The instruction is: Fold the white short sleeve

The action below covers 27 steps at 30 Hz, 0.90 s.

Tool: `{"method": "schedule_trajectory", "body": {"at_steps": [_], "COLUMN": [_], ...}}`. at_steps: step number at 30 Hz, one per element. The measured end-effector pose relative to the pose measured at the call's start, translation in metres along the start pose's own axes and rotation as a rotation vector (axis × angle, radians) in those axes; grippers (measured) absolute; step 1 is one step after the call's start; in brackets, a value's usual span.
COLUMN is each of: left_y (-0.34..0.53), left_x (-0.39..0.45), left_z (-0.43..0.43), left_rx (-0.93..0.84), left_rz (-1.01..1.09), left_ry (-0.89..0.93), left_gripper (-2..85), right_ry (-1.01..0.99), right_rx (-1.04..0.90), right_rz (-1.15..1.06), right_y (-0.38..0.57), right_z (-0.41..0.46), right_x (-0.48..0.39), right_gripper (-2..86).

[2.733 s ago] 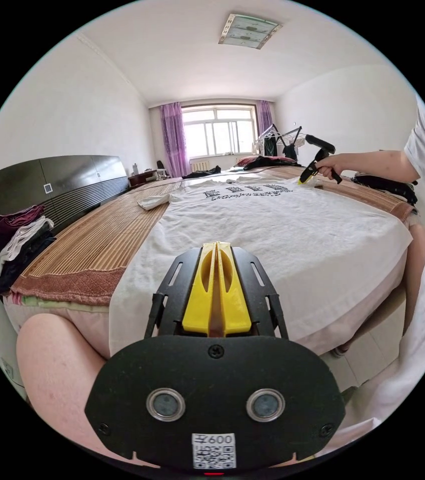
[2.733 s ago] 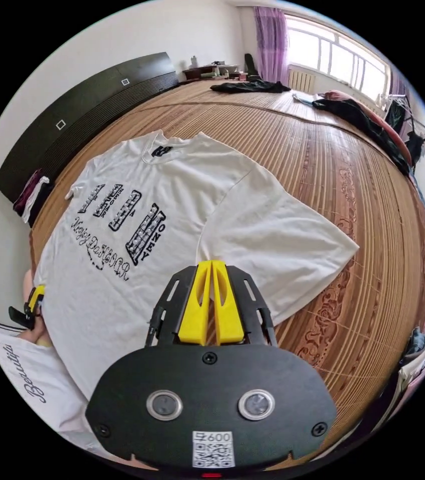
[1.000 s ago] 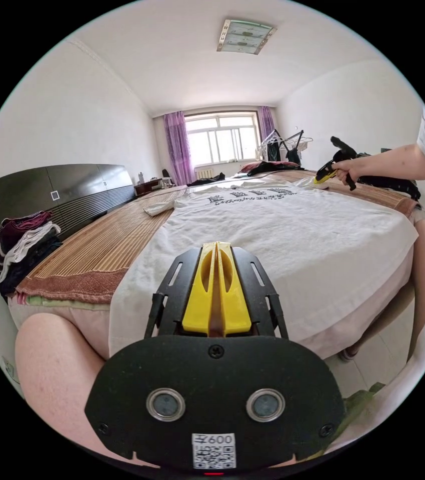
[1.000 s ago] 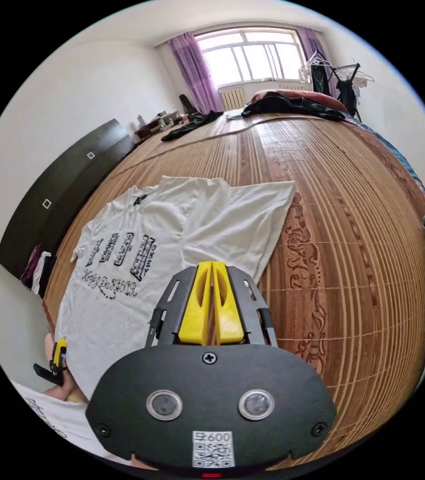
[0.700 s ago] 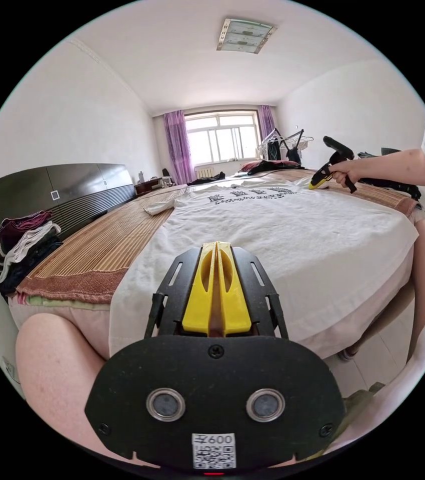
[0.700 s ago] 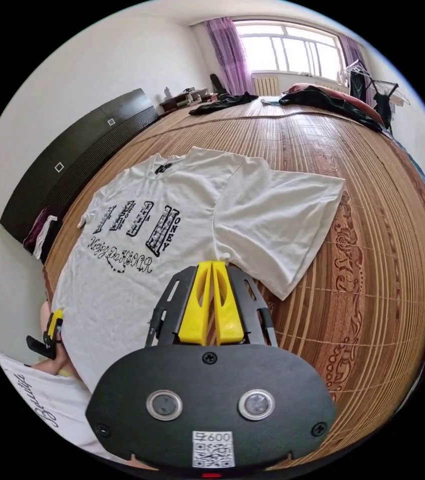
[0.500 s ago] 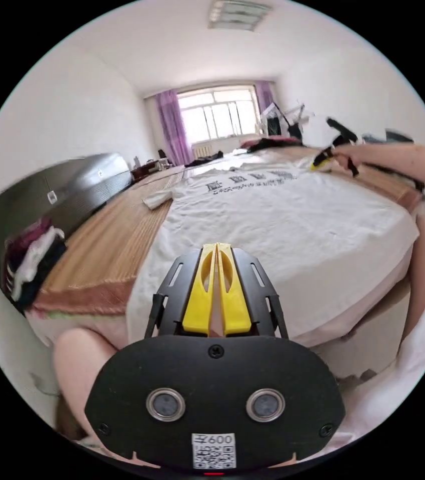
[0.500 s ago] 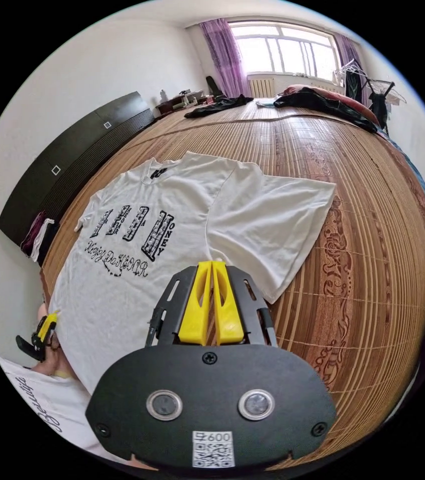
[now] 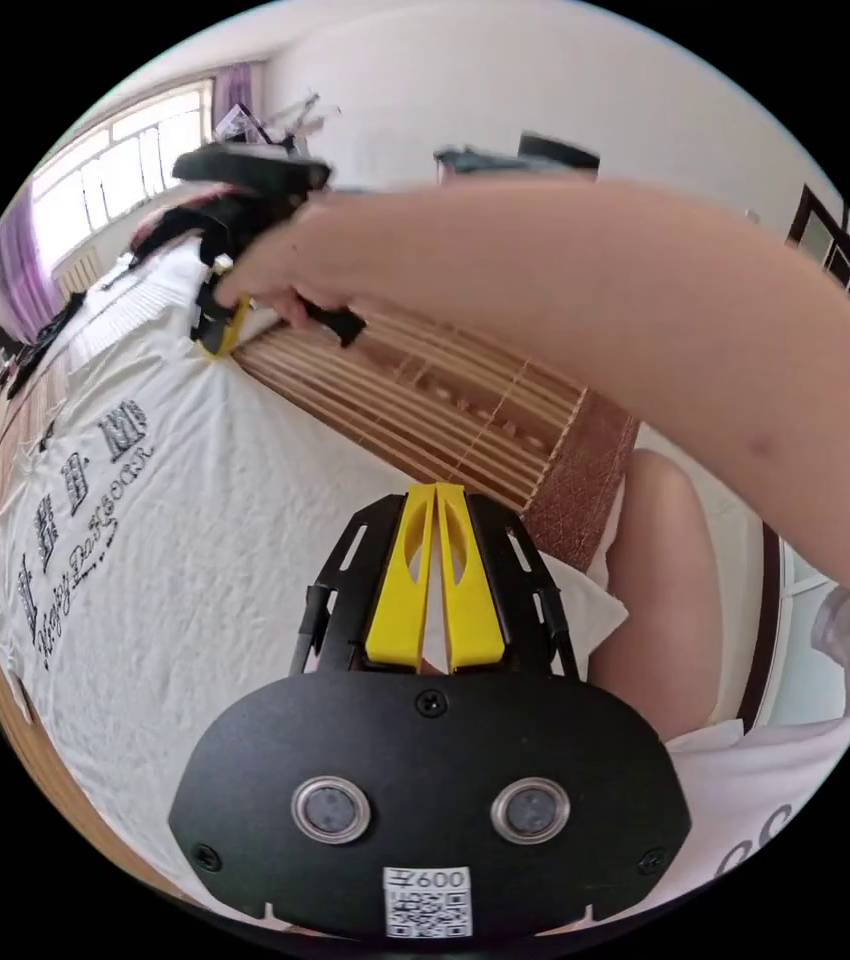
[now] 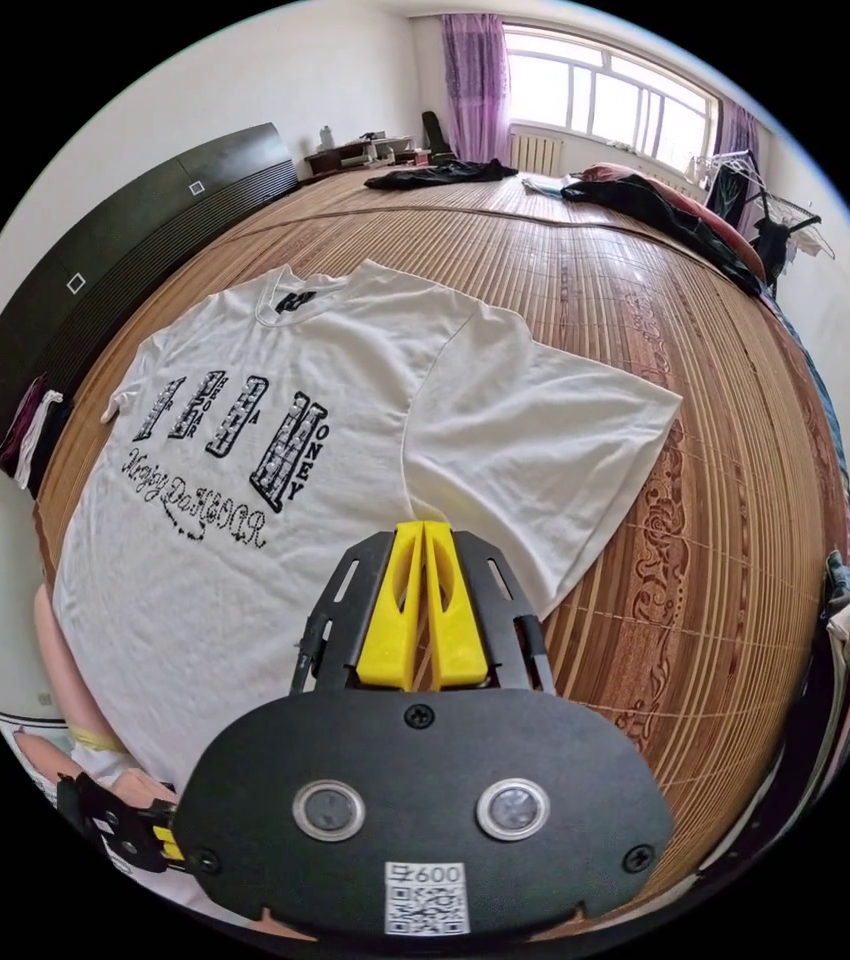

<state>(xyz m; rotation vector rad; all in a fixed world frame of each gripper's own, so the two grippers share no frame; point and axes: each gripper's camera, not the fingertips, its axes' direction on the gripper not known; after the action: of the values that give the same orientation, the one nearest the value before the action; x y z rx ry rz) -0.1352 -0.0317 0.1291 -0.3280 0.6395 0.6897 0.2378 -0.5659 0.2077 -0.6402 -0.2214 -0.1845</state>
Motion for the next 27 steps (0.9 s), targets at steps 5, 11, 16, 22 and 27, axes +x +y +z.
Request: {"method": "schedule_trajectory", "body": {"at_steps": [5, 11, 16, 22, 27], "left_y": [0.028, 0.046, 0.060, 0.104, 0.090], "left_x": [0.035, 0.041, 0.054, 0.012, -0.049], "left_z": [0.026, 0.053, 0.070, 0.011, -0.035], "left_rx": [0.015, 0.024, 0.044, 0.417, 0.599], "left_rz": [0.043, 0.044, 0.075, -0.102, -0.035], "left_ry": [-0.088, -0.065, -0.105, -0.081, -0.340], "left_gripper": [0.6, 0.5, 0.4, 0.6, 0.6], "right_ry": [0.054, 0.038, -0.011, -0.308, -0.446], "right_rx": [-0.032, -0.018, 0.048, 0.378, 0.387], "right_rz": [-0.031, -0.005, 0.039, 0.026, 0.035], "right_y": [-0.006, 0.007, 0.033, 0.129, 0.266], "right_z": [0.008, 0.008, 0.000, -0.083, -0.153], "right_x": [0.004, 0.026, 0.052, 0.092, 0.105], "right_gripper": [-0.8, -0.8, -0.8, -0.9, -0.9]}}
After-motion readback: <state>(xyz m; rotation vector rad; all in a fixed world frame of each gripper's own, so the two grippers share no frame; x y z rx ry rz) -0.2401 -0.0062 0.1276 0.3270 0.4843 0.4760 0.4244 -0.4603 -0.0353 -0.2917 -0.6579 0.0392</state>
